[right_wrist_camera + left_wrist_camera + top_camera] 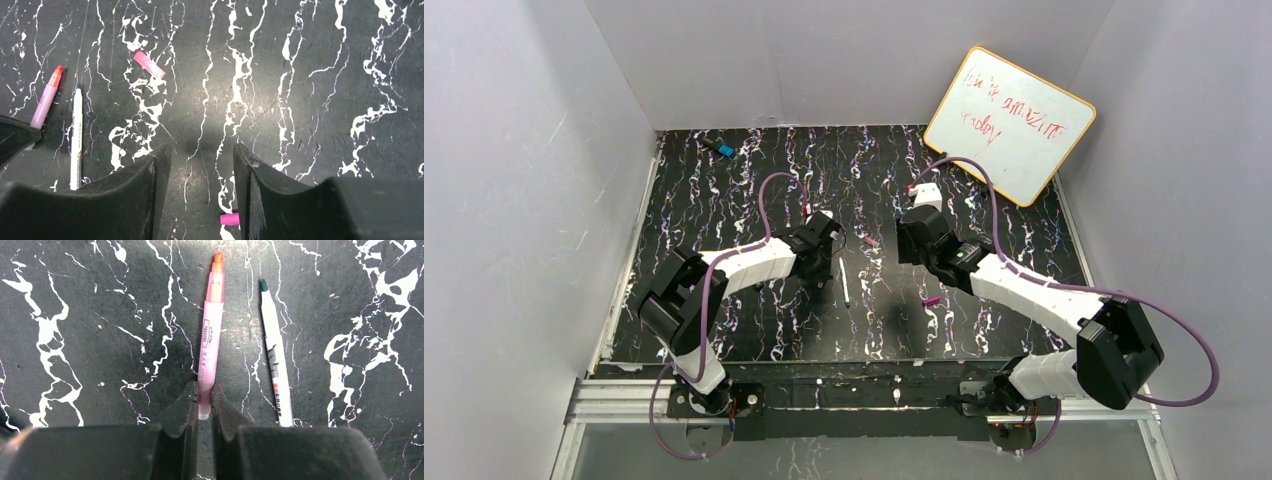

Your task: Insert the pens into the pen caps

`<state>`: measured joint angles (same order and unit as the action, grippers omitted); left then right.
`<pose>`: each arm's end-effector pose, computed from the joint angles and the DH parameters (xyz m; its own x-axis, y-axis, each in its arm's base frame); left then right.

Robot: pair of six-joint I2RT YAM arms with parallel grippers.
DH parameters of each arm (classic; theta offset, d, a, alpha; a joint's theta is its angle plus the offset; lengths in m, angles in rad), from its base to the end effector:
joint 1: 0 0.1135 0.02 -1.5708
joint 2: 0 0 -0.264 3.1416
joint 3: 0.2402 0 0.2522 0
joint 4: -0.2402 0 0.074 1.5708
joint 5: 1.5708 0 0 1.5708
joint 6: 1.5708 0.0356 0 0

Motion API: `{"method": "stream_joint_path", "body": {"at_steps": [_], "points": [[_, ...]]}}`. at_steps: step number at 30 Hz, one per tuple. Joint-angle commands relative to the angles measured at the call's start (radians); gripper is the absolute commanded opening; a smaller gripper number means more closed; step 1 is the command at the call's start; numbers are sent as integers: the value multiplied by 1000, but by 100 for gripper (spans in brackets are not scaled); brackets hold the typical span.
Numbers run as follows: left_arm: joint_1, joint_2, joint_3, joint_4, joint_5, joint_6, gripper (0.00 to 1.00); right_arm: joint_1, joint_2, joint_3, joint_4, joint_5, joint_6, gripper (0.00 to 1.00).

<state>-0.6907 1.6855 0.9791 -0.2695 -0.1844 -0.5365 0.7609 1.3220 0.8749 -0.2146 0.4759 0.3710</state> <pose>0.2636 -0.2094 0.1721 -0.8283 0.0328 -0.5593 0.1439 0.9772 -0.1559 0.2178 0.1848 0.2526 -0.5420 -0.0711 -0.8373 -0.1659 0.9859 0.0237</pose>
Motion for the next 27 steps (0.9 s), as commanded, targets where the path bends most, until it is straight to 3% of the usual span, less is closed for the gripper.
{"method": "stream_joint_path", "body": {"at_steps": [1,7,13,17,22,27], "points": [[-3,36,4,-22,-23,-6,0,-7,-54,-5,-45,27,55,57],[-2,-35,26,-27,-13,58,0,-6,-114,-20,-21,-47,78,57],[-2,-161,14,13,35,118,0,-7,-215,-204,367,-380,144,59],[-3,-206,-19,58,54,116,0,-7,-107,-217,492,-467,258,59],[-2,-273,-42,123,131,100,0,-7,97,-216,856,-581,442,60],[-1,-304,-17,114,138,101,0,-7,220,-136,875,-585,466,61]]}}
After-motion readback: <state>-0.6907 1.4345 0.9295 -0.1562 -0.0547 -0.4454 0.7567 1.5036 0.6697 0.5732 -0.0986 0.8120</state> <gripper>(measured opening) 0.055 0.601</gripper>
